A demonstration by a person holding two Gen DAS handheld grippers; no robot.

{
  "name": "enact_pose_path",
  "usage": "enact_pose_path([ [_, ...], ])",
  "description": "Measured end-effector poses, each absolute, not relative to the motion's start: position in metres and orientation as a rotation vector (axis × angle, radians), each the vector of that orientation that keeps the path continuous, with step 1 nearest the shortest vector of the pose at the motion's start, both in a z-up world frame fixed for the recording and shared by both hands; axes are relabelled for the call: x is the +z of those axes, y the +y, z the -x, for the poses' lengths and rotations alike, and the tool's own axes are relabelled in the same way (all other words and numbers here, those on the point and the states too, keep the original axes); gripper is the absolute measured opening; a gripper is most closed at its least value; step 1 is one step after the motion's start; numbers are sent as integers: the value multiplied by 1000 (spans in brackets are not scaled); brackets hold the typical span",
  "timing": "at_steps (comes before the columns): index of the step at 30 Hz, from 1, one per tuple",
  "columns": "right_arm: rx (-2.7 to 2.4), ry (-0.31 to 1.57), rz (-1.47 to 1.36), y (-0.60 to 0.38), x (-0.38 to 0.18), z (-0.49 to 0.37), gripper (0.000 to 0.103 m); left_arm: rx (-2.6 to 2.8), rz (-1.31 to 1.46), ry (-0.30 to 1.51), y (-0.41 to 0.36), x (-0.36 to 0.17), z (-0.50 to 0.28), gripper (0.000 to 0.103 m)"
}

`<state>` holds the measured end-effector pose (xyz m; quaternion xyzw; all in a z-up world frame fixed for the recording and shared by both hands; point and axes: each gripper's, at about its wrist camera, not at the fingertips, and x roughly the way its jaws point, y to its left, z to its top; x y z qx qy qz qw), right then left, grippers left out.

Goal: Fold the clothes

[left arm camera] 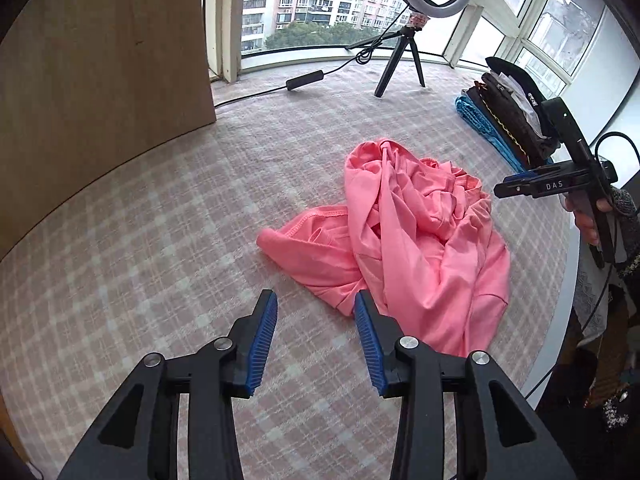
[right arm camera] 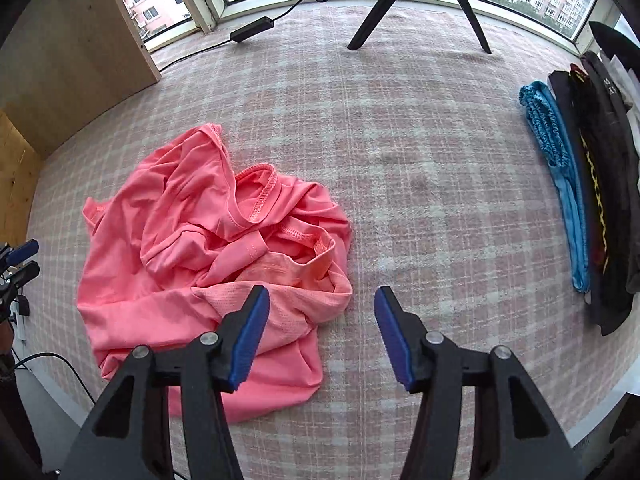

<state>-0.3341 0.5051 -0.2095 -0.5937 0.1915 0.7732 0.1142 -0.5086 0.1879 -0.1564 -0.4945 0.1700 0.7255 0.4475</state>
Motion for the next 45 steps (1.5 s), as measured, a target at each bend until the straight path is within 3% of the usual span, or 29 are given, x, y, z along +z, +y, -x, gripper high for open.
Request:
enact_pose_path([
  [6, 2261, 792, 1745, 517, -244, 336, 54, 1669, 1313, 498, 273, -205, 528, 43],
  [10, 2300, 768, 1773, 513, -252, 343, 54, 1615, 1363, 530, 290, -224, 515, 8],
  [11, 2323, 753, 1763, 512, -251, 344, 55, 1619, 1356, 536, 290, -223, 511, 4],
  [12, 2354, 755, 1747, 511, -248, 344, 51, 1627, 1350, 519, 287, -219, 508, 4],
  [14, 2415, 787, 1729, 511, -241, 342, 6, 1654, 1337, 474, 276, -205, 504, 3],
  [19, 2561, 669, 1557, 516, -175, 320, 5, 1856, 1234, 342, 211, -123, 500, 3],
  [29, 2917, 269, 923, 506, 77, 263, 5, 2252, 662, 307, 92, 130, 439, 3],
  [35, 3042, 226, 650, 482, 170, 224, 5, 2317, 465, 360, 67, 208, 380, 3],
  [40, 3096, 304, 791, 470, 158, 213, 5, 2278, 567, 460, 67, 175, 357, 3],
  [42, 3030, 317, 910, 474, 121, 223, 5, 2218, 714, 469, 70, 126, 362, 3],
  [45, 2840, 414, 1234, 486, 21, 250, 6, 2065, 1042, 419, 82, 11, 379, 3],
])
